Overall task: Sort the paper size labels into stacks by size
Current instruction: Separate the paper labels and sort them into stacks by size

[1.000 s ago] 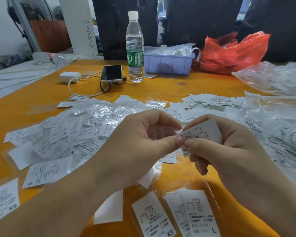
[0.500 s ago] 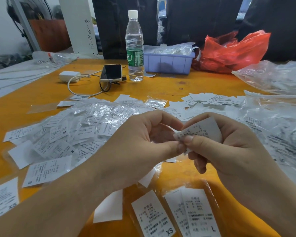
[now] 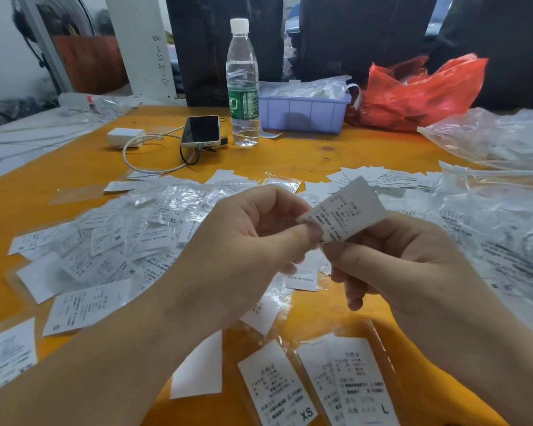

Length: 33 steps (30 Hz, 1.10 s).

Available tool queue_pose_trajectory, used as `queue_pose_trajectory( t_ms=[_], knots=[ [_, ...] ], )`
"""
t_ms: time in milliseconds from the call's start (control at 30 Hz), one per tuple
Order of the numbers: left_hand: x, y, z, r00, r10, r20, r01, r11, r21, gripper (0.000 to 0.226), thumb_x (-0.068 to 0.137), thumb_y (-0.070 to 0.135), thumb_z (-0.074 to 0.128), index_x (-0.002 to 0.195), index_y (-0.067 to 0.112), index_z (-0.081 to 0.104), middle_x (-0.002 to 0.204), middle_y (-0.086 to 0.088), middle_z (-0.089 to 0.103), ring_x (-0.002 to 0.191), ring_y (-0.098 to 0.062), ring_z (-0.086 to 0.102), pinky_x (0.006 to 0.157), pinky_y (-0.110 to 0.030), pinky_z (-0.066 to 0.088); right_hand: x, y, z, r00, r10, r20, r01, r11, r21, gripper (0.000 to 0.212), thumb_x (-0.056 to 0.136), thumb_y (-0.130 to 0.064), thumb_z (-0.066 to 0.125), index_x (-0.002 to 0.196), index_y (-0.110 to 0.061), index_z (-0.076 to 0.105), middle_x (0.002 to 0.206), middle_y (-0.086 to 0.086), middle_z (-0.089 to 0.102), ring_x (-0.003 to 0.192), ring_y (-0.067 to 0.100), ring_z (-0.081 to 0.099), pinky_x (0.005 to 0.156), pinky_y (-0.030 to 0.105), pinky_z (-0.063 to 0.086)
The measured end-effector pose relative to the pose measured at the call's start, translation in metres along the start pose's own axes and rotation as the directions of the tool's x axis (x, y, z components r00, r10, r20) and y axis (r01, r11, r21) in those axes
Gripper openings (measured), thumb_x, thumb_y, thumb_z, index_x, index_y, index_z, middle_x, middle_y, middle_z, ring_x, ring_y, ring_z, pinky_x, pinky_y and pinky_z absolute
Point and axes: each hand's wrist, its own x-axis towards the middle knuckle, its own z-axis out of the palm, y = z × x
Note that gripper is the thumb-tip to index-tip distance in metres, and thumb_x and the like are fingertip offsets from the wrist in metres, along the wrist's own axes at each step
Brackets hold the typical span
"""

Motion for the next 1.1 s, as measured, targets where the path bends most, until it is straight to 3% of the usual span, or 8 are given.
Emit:
queue_pose_trajectory(
  t_ms=[533,767,967,1100],
  knots=[
    [-0.0006,-0.0048,0.0045,0.998,0.055,-0.035,-0.053,0.997,0.061,0.010,0.081,0.030,0.065,0.084,0.024,0.072,0.077,0.006,0.073,0.069,-0.007,0.065,0.058,-0.018,0.052,-0.0009,0.0028,-0.0003,0.997,0.056,0.051,-0.046,0.984,-0.175,0.020,0.080,-0.036,0.055,0.093,-0.033,0.069,0.066,-0.005,0.063,0.059,0.006,0.058,0.056,0.025,0.051],
    [-0.0013,-0.0072,0.0064,0.995,0.043,-0.087,-0.044,0.999,-0.003,0.010,0.086,0.025,0.067,0.084,0.016,0.071,0.077,0.002,0.075,0.063,-0.010,0.065,0.056,-0.021,0.054,-0.0006,0.0011,-0.0007,0.999,0.005,0.036,0.003,0.978,-0.207,0.015,0.077,-0.034,0.063,0.085,-0.026,0.073,0.074,0.002,0.068,0.066,0.024,0.062,0.057,0.042,0.055],
    [-0.0046,-0.0052,0.0073,0.989,0.108,-0.103,-0.095,0.987,0.126,0.011,0.083,0.035,0.062,0.085,0.028,0.069,0.078,0.011,0.074,0.066,-0.010,0.066,0.055,-0.018,0.052,0.0016,0.0041,-0.0041,1.000,0.003,0.007,-0.002,0.986,-0.164,0.015,0.076,-0.032,0.063,0.078,-0.019,0.071,0.067,0.001,0.066,0.064,0.024,0.061,0.057,0.031,0.053],
    [-0.0064,-0.0047,0.0072,0.988,0.115,-0.104,-0.100,0.985,0.137,0.012,0.082,0.033,0.062,0.090,0.031,0.071,0.080,0.009,0.074,0.068,-0.010,0.065,0.055,-0.021,0.053,0.0026,0.0028,-0.0057,0.997,-0.041,-0.065,0.038,0.998,-0.053,0.014,0.075,-0.029,0.065,0.075,-0.017,0.071,0.062,0.000,0.063,0.059,0.013,0.057,0.056,0.027,0.049]
  ],
)
